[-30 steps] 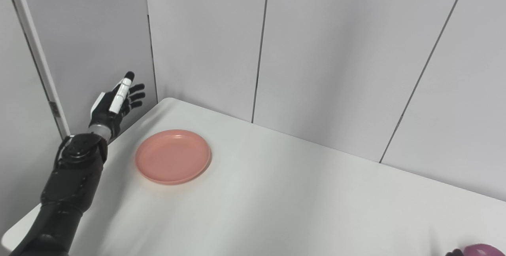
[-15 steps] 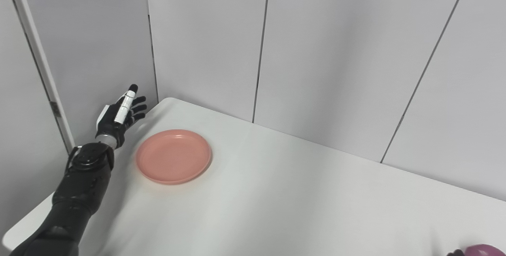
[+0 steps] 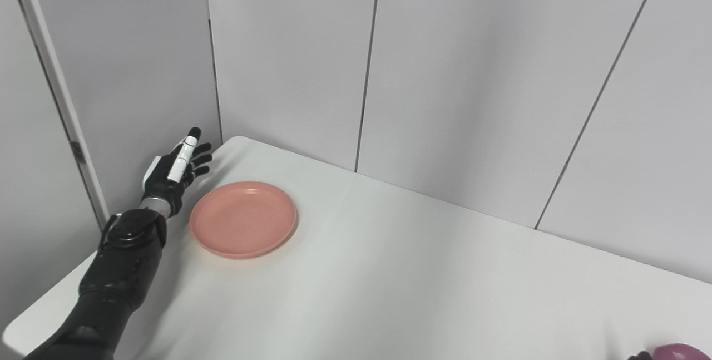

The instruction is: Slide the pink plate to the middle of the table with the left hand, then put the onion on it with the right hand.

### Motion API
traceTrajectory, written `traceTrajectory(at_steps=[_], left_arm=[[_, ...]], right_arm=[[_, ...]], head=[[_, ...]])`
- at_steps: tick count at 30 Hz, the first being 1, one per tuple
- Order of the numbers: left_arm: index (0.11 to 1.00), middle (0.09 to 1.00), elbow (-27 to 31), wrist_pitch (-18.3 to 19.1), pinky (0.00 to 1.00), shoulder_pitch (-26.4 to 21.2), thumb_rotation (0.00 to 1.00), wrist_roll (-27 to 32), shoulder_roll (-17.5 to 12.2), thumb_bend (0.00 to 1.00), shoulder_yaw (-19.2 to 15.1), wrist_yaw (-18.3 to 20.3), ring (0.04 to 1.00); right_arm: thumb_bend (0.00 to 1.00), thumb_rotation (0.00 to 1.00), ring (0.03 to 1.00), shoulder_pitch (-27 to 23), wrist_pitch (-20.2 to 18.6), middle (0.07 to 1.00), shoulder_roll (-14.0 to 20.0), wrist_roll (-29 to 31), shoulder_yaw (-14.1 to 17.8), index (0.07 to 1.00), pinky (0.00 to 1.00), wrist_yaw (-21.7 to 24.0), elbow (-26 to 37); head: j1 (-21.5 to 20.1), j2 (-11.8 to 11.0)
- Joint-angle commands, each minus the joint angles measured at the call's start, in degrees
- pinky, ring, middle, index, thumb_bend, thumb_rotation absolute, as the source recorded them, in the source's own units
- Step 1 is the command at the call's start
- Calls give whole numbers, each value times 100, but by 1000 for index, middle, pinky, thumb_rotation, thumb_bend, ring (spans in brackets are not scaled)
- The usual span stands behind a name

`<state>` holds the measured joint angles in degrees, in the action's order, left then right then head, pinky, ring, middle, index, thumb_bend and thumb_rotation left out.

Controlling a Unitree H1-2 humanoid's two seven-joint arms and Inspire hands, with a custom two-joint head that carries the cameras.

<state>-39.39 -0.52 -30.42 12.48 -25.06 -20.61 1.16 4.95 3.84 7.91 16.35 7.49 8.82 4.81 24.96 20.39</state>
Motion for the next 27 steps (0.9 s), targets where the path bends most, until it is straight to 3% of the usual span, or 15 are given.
traceTrajectory(at_steps=[1, 8, 13, 27], left_arm=[[923, 861, 261, 40, 865, -143, 826, 81, -109, 864, 1, 37, 857], [907, 873, 355, 232, 855, 16, 820, 123, -97, 854, -26, 60, 860], [944, 890, 755, 658, 888, 209, 850, 490, 75, 839, -166, 76, 878], [940, 894, 1178, 947, 892, 300, 844, 593, 64, 862, -154, 128, 881]], right_arm=[[708, 1000, 1000, 365, -100, 1000, -125, 35, -56, 1000, 1000, 11, -259], [696, 1000, 1000, 359, -157, 1000, -114, 46, -55, 1000, 1000, 1, -205], [695, 1000, 1000, 352, -177, 1000, -77, 4, -49, 1000, 1000, -10, -204], [706, 1000, 1000, 381, -248, 1000, -106, 17, -44, 1000, 1000, -17, -118]], head=[[-6, 12], [-4, 59], [11, 77], [-3, 147]])
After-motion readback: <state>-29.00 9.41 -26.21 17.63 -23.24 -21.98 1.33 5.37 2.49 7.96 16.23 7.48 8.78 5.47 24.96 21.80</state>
